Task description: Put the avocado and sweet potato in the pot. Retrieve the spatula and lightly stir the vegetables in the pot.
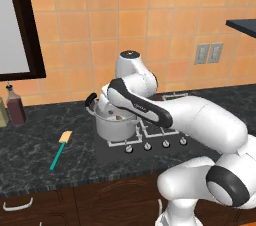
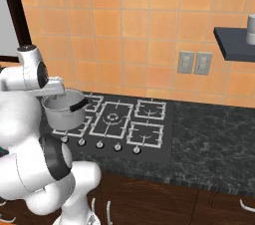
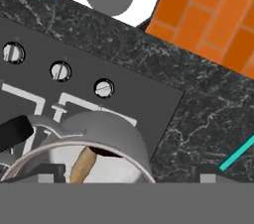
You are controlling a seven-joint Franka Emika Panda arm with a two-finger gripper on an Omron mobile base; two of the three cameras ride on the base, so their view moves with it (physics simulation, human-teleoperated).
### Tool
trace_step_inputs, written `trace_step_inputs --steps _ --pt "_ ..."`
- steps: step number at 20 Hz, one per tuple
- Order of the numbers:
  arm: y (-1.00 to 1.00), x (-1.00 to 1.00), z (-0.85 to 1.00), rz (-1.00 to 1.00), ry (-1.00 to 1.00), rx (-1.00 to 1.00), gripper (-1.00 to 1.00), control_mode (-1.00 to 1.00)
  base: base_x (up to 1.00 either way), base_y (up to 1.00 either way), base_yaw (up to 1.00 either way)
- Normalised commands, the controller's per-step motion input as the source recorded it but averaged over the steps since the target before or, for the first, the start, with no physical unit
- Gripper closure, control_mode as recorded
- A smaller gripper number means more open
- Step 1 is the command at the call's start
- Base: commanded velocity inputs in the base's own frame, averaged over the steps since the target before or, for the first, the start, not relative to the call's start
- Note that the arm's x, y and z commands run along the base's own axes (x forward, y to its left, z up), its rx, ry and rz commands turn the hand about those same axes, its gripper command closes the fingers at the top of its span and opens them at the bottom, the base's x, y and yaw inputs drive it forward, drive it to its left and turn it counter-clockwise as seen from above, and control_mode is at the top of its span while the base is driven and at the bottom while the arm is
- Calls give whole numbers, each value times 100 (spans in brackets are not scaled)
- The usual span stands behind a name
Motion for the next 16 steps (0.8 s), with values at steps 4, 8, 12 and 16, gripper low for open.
trace_step_inputs --steps 4,8,12,16 --pt "81 -100 24 0 16 4 -100 -100 0 0 0" --pt "97 -97 9 0 22 1 -100 -100 0 0 0" --pt "100 -36 -79 -8 26 -7 -100 -100 0 0 0" --pt "97 16 -93 -20 11 0 -100 -100 0 0 0"
